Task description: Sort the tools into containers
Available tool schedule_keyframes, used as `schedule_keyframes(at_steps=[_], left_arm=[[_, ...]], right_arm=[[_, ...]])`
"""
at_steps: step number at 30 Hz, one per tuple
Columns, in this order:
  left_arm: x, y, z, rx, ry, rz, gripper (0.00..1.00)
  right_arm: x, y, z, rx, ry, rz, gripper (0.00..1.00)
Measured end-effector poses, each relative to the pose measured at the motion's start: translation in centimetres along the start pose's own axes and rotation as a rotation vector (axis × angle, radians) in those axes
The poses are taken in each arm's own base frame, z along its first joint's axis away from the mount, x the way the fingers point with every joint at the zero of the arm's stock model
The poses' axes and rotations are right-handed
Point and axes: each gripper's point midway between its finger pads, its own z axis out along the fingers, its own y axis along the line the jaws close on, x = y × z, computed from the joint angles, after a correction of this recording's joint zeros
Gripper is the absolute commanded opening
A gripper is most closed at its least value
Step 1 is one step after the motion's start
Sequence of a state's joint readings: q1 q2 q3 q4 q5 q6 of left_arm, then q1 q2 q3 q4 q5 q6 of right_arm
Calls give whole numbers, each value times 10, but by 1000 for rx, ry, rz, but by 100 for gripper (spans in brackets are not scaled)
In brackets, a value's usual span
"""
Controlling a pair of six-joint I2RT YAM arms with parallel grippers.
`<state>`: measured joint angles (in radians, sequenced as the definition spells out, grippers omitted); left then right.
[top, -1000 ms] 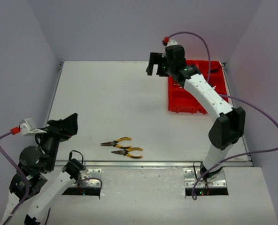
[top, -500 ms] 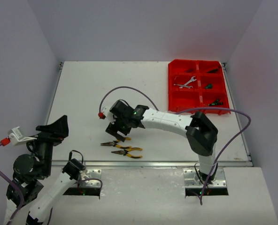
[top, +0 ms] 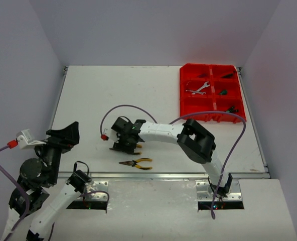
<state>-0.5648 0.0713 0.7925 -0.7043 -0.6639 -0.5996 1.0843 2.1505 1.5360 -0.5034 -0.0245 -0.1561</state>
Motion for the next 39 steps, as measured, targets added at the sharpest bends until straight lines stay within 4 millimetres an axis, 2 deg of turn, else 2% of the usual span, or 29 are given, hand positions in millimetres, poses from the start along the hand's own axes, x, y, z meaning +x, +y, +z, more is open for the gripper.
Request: schedule_keyframes(at_steps=[4, 7, 8, 14, 15, 17, 19, 32, 39], left_arm=[[7, -4, 5, 2, 33, 32, 100], [13, -6, 9, 0, 55, 52, 100], [14, -7, 9, 1, 60, 56, 100], [15, -8, 10, 7, 66, 59, 100], [15, -8, 10, 8, 66, 59, 100], [16, -9, 10, 8, 67, 60, 100], [16, -8, 10, 8, 67, 60, 100], [16, -9, 10, 13, 70, 63, 100], [17, -10, 10, 16, 72, 65, 100]], right_arm=[[-2, -2, -1, -33, -22, 5, 49], [-4, -5, -6, -34, -34, 0, 61], [-4, -7, -6, -27, -31, 1, 65], [11, -18, -6, -26, -8, 59, 76], [13, -18, -7, -34, -8, 71, 79], [18, -22, -10, -36, -3, 97, 95], [18, -22, -13, -39, -3, 106, 99], [6, -17, -21, -70, -21, 64, 99], [-1, -24, -18, -65, -19, -11, 95]])
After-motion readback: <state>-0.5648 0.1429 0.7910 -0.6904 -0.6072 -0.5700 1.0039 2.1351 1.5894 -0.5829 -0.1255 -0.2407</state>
